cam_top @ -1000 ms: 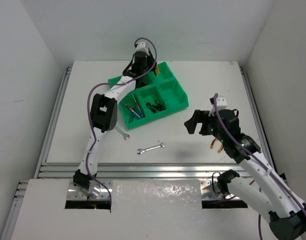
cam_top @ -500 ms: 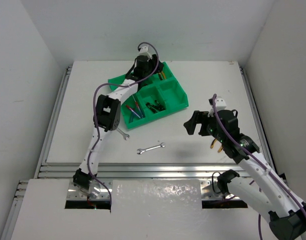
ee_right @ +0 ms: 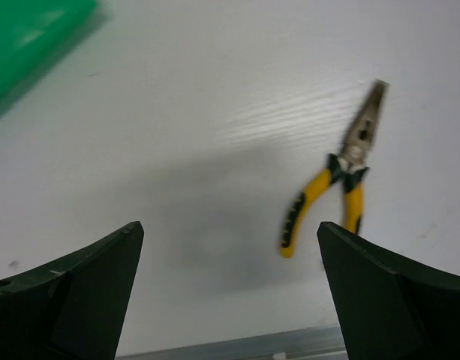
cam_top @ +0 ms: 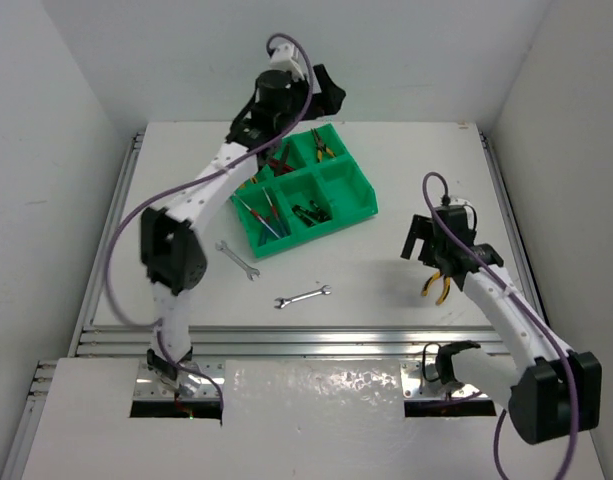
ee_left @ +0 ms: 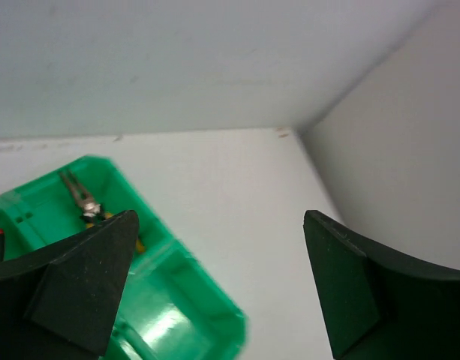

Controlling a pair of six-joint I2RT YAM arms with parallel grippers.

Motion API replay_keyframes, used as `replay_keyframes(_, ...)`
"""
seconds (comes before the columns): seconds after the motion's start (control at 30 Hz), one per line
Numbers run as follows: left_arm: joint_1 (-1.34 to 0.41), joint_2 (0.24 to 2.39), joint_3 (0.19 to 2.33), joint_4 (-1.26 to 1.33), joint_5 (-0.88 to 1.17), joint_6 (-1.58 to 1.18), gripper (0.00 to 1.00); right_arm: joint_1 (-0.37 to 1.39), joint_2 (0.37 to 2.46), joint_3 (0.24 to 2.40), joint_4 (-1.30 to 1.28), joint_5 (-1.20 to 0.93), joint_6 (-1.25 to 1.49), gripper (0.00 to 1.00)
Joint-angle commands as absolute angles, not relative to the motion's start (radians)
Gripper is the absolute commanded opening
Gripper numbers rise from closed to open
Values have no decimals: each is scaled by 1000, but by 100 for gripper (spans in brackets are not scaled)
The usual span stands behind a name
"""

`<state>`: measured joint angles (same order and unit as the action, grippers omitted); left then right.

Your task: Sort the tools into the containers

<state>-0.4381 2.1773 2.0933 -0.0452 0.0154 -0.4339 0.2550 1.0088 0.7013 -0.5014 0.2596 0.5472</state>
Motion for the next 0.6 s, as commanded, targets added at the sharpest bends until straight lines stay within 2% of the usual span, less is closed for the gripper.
replay_keyframes(0.0,-485,1840,1989,-132,-21,-420,90,152,1075,664,-486,268,561,99)
replay_keyframes(0.1,-503,1599,1571,-86,-5,-449,90,92,1201,683,-492,288,564,97)
replay_keyframes(0.2,-520,1398,1267,-18,-5,-498,90,26,1308,715,-489,281,571,91)
replay_keyframes(0.3,-552,1295,1096,23,29,-517,90,-53,1362,724,-436,262,569,89)
replay_keyframes(0.4,-591,1282,1030,-38,26,-503,90,-106,1407,755,-416,215,565,86)
replay_keyframes(0.57,-612,1267,905,37,84,-517,90,-143,1519,837,-430,192,546,85)
